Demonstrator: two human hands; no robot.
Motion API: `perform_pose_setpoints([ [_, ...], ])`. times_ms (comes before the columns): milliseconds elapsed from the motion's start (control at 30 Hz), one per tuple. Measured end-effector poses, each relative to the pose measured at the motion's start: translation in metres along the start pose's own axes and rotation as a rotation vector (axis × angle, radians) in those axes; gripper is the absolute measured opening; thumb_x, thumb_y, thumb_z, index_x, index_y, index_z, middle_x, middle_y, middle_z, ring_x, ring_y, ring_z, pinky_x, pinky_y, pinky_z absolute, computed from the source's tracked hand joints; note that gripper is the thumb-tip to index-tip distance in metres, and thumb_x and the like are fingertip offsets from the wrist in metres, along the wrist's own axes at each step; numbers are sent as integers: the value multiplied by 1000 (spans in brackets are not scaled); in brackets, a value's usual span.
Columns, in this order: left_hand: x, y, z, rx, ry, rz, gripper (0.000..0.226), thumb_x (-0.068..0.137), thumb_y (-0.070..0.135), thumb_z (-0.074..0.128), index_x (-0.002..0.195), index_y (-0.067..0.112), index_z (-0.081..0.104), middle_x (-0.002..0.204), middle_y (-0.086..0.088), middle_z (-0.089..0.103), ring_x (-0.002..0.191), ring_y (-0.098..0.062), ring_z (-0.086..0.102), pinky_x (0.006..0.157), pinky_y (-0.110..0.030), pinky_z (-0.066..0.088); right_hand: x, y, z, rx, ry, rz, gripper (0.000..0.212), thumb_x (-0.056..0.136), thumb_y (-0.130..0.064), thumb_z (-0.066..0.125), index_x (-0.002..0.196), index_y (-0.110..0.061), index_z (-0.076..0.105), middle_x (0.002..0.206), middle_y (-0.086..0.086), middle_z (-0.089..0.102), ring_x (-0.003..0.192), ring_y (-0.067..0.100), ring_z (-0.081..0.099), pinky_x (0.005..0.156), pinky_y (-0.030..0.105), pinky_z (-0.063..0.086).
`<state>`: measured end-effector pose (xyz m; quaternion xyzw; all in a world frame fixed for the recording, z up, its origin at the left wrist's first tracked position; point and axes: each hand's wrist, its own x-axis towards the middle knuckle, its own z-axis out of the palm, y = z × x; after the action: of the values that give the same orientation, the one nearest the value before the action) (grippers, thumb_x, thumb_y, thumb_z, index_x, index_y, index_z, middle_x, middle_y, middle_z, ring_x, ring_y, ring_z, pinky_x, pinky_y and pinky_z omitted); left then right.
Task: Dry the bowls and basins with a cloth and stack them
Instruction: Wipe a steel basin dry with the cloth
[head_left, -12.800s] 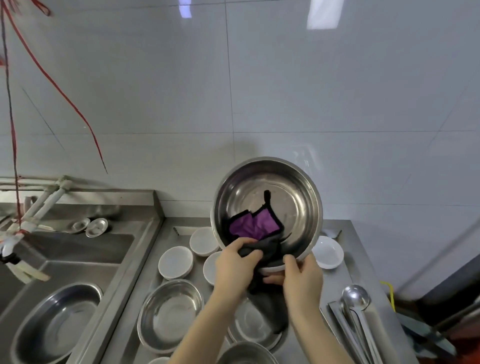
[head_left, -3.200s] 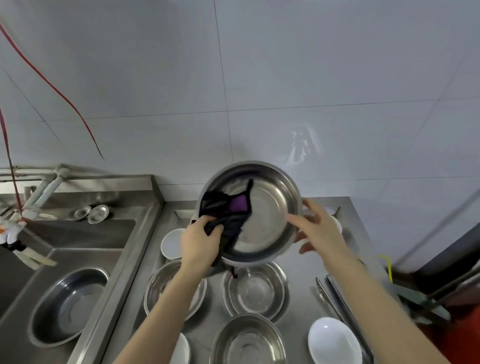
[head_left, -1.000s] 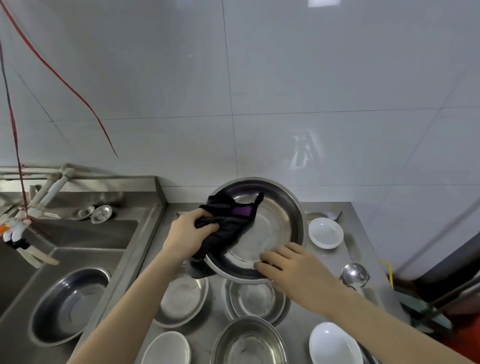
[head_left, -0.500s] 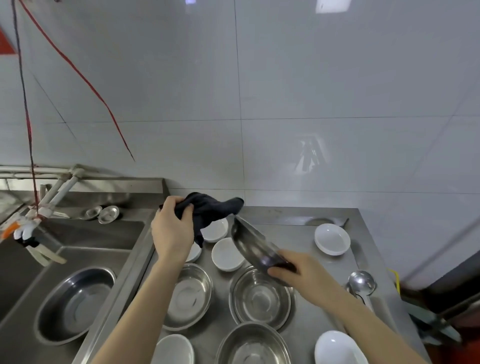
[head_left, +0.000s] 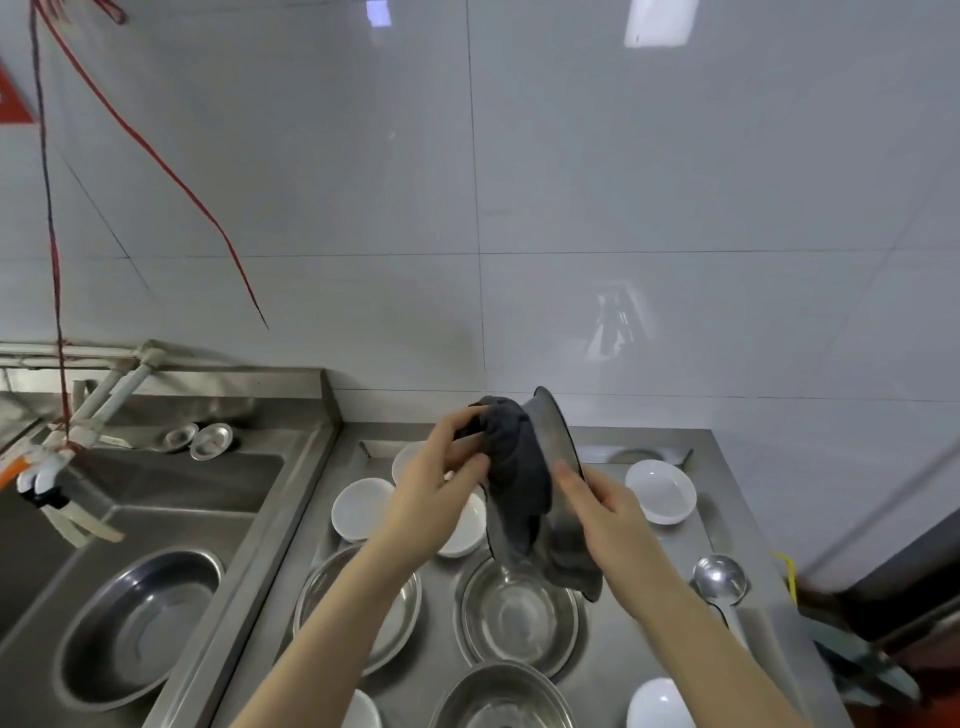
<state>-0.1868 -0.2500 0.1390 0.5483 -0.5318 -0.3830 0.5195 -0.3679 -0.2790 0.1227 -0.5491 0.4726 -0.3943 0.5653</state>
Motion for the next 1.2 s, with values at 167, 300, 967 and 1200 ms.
perform_pose_setpoints([
  [167, 4, -2, 24, 490, 198, 282, 43, 90, 42, 49, 129, 57, 44, 117, 28, 49, 114, -3, 36, 103, -23, 30, -5, -14, 15, 75, 44, -32, 75, 81, -70, 49, 94, 2, 66, 84, 26, 63, 76, 25, 58, 79, 46, 53],
  [300, 8, 1, 36, 351, 144, 250, 38, 92, 47, 32, 126, 56, 46, 142, 17, 29, 137, -8, 27, 116, -27, 22, -10, -17, 21, -58, 78, -139, 49, 99, -39, 50, 80, 5, 59, 65, 6, 54, 65, 15, 49, 64, 36, 43],
  [967, 20, -14, 50, 353, 175, 220, 49, 93, 47, 32, 131, 27, 54, 135, 12, 52, 128, -10, 43, 110, -28, 30, -11, -30, 13, -114, 123, -54, 46, 100, -41, 47, 83, -5, 69, 69, 10, 65, 69, 13, 60, 76, 41, 53],
  [1200, 30, 2, 37, 130, 239, 33, 28, 96, 38, 37, 111, 35, 60, 120, 17, 62, 117, -7, 53, 100, -27, 37, -14, -37, 2, -333, 25, -171, 57, 98, -48, 46, 95, 7, 63, 87, 27, 62, 77, 35, 56, 80, 45, 49],
])
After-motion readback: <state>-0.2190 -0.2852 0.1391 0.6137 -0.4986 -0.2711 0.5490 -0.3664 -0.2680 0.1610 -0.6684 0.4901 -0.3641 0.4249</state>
